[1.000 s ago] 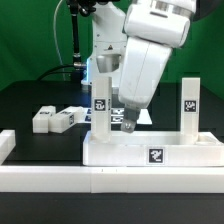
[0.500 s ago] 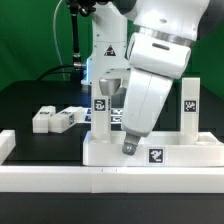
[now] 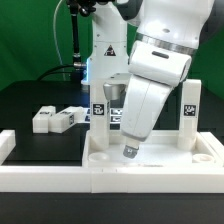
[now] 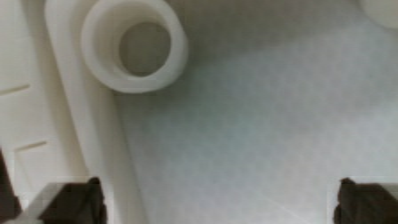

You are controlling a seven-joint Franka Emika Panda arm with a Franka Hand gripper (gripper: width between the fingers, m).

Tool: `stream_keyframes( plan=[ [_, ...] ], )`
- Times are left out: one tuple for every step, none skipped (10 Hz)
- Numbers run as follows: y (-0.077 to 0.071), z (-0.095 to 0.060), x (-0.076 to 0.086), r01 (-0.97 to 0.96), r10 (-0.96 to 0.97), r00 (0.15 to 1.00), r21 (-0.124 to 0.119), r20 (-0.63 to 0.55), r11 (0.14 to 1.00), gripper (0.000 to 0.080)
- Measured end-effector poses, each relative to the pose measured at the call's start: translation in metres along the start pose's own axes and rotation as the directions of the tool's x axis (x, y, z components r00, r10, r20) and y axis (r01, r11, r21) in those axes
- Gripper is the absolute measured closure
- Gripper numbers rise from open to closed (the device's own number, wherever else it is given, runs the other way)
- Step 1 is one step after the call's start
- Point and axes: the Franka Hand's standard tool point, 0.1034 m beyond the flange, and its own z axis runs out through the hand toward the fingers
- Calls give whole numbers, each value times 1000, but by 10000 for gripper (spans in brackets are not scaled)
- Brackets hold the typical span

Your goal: Assemble desk

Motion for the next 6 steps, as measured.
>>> stream_keyframes(
  plan=[
    [13,-13,-5,21,-22,1000,-41,-17,999,151],
    [26,-32,-16,64,-66,998,-73,-25,995,151],
    [35,-46,-26,58,-59,998,-66,-17,996,151],
    [44,-55,-31,76,-77,997,-69,-9,995,151],
    [42,-51,-29,57,-58,998,-70,-14,996,151],
    [41,-50,-28,-33,32,999,-64,-20,997,151]
  ],
)
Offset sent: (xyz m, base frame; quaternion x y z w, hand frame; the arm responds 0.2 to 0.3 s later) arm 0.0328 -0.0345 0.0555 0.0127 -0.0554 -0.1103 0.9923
